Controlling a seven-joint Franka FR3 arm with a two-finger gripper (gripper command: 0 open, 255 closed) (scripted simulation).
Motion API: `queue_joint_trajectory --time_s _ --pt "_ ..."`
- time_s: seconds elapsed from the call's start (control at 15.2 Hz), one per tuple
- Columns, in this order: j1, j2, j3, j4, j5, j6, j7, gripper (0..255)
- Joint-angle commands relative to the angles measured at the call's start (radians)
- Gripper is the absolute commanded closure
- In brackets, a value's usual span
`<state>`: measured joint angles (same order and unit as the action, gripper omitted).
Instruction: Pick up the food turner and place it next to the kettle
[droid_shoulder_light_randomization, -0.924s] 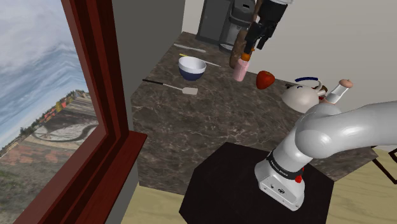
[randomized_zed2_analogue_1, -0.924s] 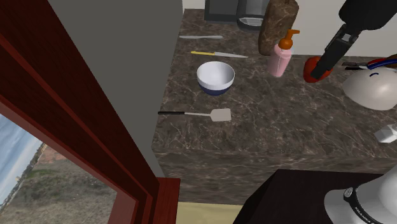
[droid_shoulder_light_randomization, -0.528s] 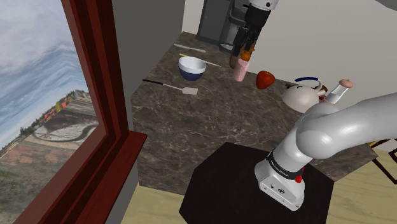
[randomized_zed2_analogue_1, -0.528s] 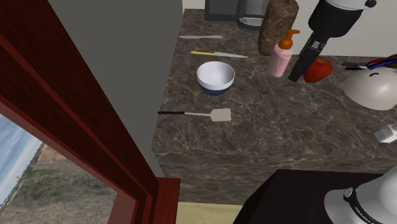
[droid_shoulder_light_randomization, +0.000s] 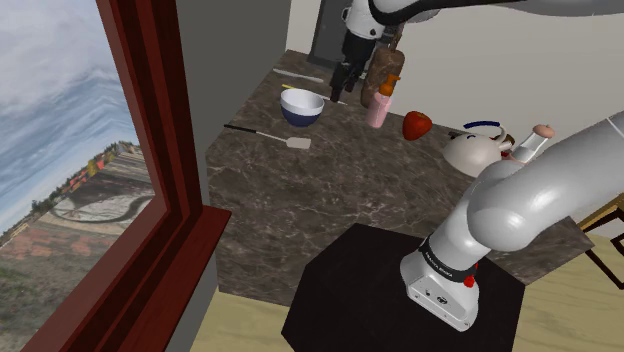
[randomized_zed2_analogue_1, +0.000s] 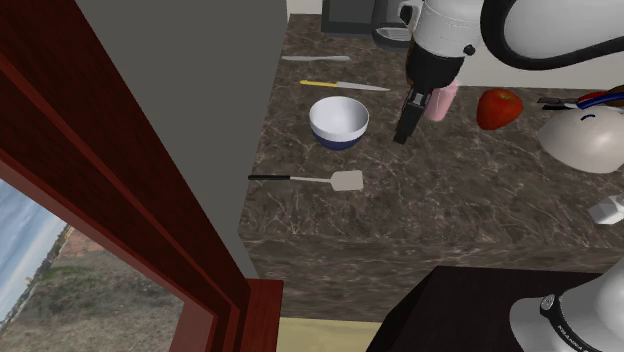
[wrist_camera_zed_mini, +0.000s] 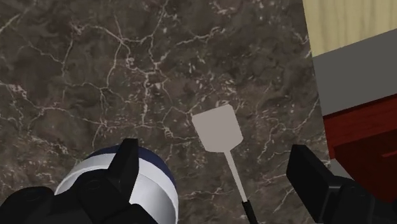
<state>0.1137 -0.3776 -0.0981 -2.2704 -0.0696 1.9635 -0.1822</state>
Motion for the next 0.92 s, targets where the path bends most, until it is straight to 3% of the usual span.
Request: queue_joint_trajectory --time_s 0.0,0.86 --pt "0.015 0.065 -0.005 0.022 0.011 0.044 -0.037 0" --pt "0.079 0.520 0.021 0.276 0.107 0.235 -0.271 0"
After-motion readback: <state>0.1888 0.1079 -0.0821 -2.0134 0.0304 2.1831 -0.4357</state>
